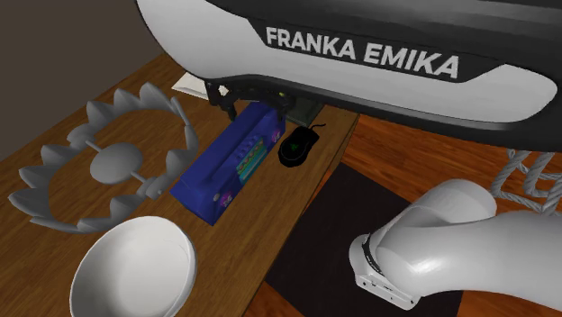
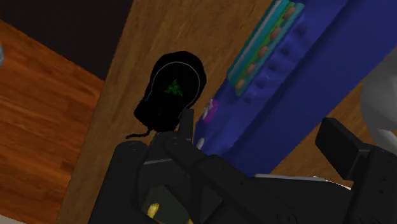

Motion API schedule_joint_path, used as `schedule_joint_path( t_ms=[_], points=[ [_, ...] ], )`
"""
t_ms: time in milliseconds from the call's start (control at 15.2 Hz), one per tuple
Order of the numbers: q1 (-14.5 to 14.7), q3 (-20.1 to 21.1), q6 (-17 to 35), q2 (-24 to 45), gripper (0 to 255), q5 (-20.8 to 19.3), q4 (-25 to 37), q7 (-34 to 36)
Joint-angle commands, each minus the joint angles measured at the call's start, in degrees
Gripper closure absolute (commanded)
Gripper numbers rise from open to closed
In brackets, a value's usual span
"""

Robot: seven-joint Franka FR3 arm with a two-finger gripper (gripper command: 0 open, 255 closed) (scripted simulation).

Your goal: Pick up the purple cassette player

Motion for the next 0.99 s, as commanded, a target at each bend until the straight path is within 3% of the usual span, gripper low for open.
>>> schedule_joint_path(
  t_ms=[0, 66, 660, 726, 924],
  points=[
    [-3.5, 4.2, 1.3, 4.2, 0, 0.4, 2.4, 14.2],
    [-4.7, 5.4, 1.6, 5.8, 0, 0.2, 3.4, 18.4],
    [-4.4, 6.0, 7.4, 5.9, 0, 0.6, -2.3, 18.6],
    [-4.4, 6.0, 7.3, 5.9, 255, 0.6, -2.2, 18.6],
    [-4.4, 6.0, 7.4, 6.0, 255, 0.6, -2.3, 18.5]
  ],
)
